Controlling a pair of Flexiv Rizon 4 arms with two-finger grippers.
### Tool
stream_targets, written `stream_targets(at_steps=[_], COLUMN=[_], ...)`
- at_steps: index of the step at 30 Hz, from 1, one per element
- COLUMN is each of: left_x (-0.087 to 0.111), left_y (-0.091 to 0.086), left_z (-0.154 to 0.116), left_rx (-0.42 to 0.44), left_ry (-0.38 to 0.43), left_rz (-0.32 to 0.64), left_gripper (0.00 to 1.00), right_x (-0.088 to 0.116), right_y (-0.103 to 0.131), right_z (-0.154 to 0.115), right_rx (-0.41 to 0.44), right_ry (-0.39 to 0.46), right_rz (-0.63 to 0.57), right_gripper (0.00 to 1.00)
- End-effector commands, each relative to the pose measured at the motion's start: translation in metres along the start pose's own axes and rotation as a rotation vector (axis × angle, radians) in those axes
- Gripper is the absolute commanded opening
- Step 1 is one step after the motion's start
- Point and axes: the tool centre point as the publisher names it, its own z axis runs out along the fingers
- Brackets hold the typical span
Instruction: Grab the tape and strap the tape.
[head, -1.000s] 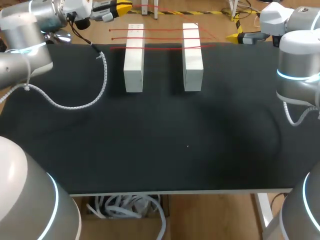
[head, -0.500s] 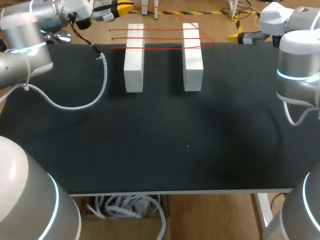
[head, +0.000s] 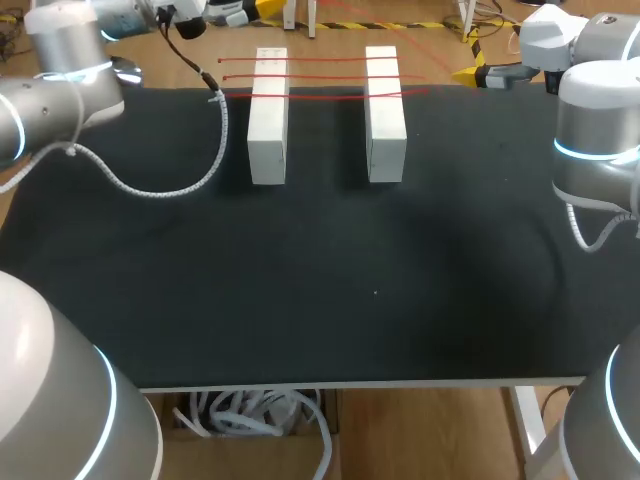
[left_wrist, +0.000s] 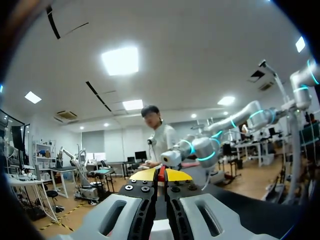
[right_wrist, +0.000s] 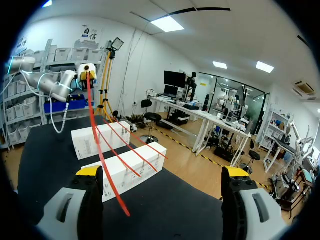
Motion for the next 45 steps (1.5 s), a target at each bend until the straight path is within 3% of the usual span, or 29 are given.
stream_targets(at_steps=[1, 17, 30, 45], left_x=[-0.004, 0.001, 0.003, 0.0], left_y=[0.006, 0.011, 0.012, 0.014], left_z=[0.0, -0.002, 0.002, 0.003], left_rx=[0.006, 0.008, 0.001, 0.001], left_ry=[0.005, -0.16, -0.194, -0.176], left_rz=[-0.024, -0.059, -0.052, -0.052], left_gripper=[0.0, 0.0, 0.0, 0.0], right_x=[0.0, 0.0, 0.0, 0.0], right_y=[0.0, 0.0, 0.0, 0.0], right_z=[0.0, 0.0, 0.0, 0.0], right_rx=[0.0, 0.0, 0.0, 0.0], right_ry=[0.0, 0.0, 0.0, 0.0], right_rz=[0.0, 0.0, 0.0, 0.0], right_gripper=[1.0, 1.0, 1.0, 1.0])
